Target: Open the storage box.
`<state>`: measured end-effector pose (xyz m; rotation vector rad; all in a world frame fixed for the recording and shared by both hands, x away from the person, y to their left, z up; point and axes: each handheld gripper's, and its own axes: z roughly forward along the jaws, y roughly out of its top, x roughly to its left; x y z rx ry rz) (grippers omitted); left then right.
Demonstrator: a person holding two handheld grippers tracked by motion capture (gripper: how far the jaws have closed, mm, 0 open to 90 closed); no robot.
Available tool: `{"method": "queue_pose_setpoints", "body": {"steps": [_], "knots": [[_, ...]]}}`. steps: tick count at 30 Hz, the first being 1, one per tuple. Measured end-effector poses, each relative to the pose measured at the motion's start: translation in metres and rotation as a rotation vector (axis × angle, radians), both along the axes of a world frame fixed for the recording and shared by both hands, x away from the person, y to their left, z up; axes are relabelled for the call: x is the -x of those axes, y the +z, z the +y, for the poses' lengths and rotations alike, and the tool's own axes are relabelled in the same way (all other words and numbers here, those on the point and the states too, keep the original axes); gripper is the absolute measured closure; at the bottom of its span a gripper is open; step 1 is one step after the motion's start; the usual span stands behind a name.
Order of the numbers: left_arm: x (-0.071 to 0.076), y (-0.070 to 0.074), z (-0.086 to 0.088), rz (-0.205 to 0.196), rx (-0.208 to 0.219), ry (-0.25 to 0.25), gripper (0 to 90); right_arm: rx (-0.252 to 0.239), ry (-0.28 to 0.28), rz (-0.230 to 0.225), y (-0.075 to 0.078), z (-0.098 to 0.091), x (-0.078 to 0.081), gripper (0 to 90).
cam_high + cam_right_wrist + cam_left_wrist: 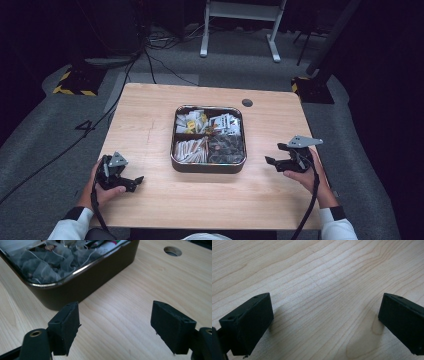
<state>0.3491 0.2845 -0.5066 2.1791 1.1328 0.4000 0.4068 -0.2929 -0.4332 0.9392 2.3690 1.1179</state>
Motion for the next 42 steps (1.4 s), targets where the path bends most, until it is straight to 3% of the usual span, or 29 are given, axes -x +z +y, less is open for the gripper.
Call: {"method": "queue_pose_setpoints", "body": {"steps": [15,24,33,42], "knots": [[-0.001,0.0,0.0,-0.001,0.0,-0.01,0.1,-0.019,0.086,-0.015,0.019,0.047,-0.026,25.1],[-0.001,0.0,0.0,-0.001,0.0,-0.009,0.1,-0.001,0.148,-0.03,0.028,0.092,-0.036,26.7],[-0.001,0.0,0.0,0.0,0.001,-0.01,0.1,-0.014,0.188,-0.044,0.032,0.124,-0.049,28.6],[-0.001,0.0,0.0,-0.002,-0.001,-0.012,0.1,-0.006,0.19,-0.035,0.026,0.146,-0.062,29.1]]}}
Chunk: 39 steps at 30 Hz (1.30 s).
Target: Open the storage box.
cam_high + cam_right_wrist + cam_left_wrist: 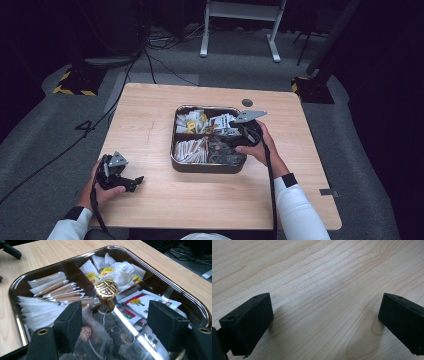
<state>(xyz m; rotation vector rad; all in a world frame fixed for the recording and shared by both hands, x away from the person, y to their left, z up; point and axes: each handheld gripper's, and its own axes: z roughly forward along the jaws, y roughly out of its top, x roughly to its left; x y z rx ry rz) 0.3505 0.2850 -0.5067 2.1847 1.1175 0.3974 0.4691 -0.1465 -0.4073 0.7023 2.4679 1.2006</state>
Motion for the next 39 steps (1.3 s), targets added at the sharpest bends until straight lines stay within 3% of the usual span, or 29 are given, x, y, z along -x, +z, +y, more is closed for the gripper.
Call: {"method": "queue_pose_setpoints", "body": {"steps": [16,34,39], "knots": [[0.0,0.0,0.0,0.001,0.002,0.0,0.1,0.06,0.025,0.039,-0.017,0.033,-0.021,29.6],[0.001,0.0,0.001,0.005,0.001,-0.004,0.1,0.09,0.031,0.089,-0.029,0.058,-0.035,41.7],[0.001,0.0,0.001,0.005,-0.001,-0.007,0.1,0.071,0.037,0.102,-0.031,0.06,-0.037,46.8]]}}
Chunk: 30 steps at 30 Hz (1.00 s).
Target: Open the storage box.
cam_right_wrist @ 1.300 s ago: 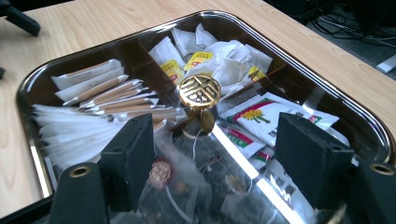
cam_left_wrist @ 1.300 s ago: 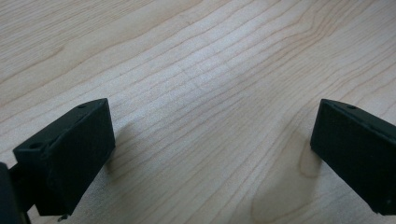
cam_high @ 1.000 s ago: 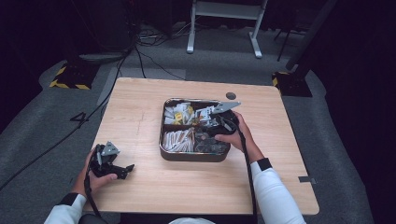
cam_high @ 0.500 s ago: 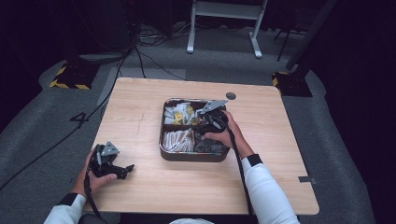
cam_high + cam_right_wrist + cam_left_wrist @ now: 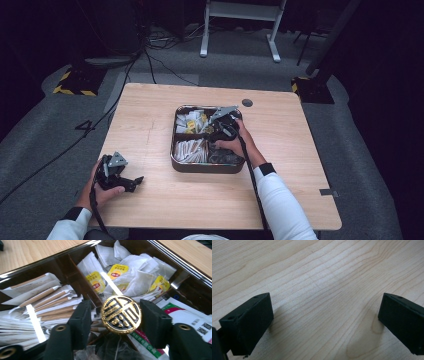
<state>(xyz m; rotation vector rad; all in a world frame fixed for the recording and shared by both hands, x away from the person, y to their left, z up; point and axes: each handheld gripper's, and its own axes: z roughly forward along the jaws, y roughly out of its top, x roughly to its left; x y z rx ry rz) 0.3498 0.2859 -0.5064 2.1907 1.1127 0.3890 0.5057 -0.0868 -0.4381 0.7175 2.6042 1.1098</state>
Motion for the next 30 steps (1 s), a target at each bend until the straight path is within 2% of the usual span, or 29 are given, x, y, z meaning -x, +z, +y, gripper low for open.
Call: {"method": "queue_pose_setpoints", "body": {"steps": [2,7,22,30], "knots": [[0.0,0.0,0.0001,-0.001,-0.001,-0.001,0.1,-0.002,0.001,0.002,-0.0001,0.0002,-0.0001,47.5],[0.0,0.0,0.0001,-0.001,-0.001,-0.001,0.1,-0.005,-0.016,-0.009,0.0004,-0.002,-0.0014,58.0],[0.0,0.0,0.0002,-0.001,-0.001,-0.001,0.1,-0.005,-0.027,-0.007,0.0024,-0.0026,-0.0011,58.6],[0.0,0.0,0.0002,-0.001,-0.001,-0.001,0.1,-0.008,-0.035,-0.009,0.0093,-0.0038,0.0008,58.6]]}}
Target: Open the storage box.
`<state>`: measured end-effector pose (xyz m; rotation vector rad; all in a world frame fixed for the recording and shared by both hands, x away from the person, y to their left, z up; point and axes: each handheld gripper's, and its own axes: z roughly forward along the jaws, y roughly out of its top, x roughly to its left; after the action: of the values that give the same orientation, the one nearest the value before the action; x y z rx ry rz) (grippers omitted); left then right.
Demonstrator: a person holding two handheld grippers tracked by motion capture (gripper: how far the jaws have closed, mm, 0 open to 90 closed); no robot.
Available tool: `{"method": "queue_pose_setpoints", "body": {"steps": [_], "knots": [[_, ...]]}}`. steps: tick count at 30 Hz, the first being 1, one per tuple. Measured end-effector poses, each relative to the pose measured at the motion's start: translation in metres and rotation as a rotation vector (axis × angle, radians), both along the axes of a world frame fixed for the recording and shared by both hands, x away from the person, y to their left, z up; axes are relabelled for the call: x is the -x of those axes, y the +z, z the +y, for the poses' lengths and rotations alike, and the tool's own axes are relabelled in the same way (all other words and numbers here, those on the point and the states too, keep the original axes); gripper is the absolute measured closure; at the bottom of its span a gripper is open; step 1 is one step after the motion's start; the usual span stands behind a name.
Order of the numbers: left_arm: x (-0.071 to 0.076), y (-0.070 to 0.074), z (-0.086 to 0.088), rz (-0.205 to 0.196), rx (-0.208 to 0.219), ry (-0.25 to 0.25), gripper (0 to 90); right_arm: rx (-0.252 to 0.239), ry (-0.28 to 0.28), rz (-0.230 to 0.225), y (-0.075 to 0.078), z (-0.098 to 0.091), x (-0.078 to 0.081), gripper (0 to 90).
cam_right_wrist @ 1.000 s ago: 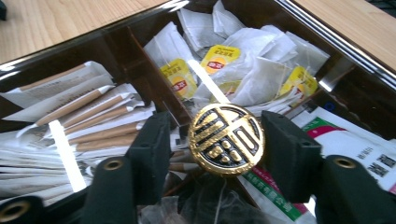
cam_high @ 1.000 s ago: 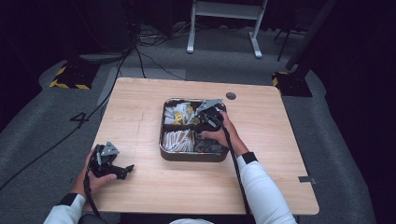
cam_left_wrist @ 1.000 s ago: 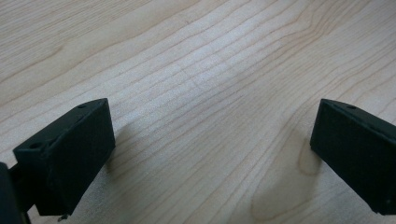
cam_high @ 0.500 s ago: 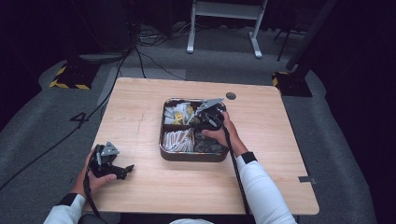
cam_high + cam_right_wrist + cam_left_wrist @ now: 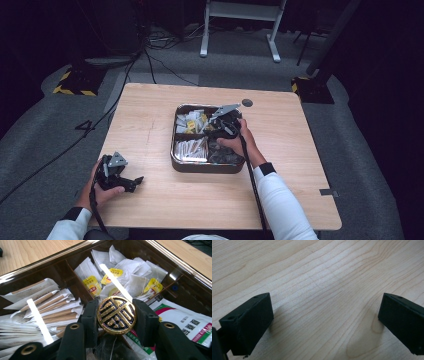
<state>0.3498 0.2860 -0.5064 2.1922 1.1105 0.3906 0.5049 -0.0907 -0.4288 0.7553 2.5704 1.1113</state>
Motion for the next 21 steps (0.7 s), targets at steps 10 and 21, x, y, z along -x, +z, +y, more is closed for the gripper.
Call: {"method": "queue_pose_setpoints", "body": {"steps": [10,21], "knots": [[0.0,0.0,0.0,0.0,0.0,0.0,0.2,0.005,0.0,-0.019,0.012,-0.002,0.002,58.6],[0.0,0.0,0.0,0.0,0.0,0.0,0.1,0.013,-0.008,-0.027,0.02,-0.008,0.004,58.6]]}}
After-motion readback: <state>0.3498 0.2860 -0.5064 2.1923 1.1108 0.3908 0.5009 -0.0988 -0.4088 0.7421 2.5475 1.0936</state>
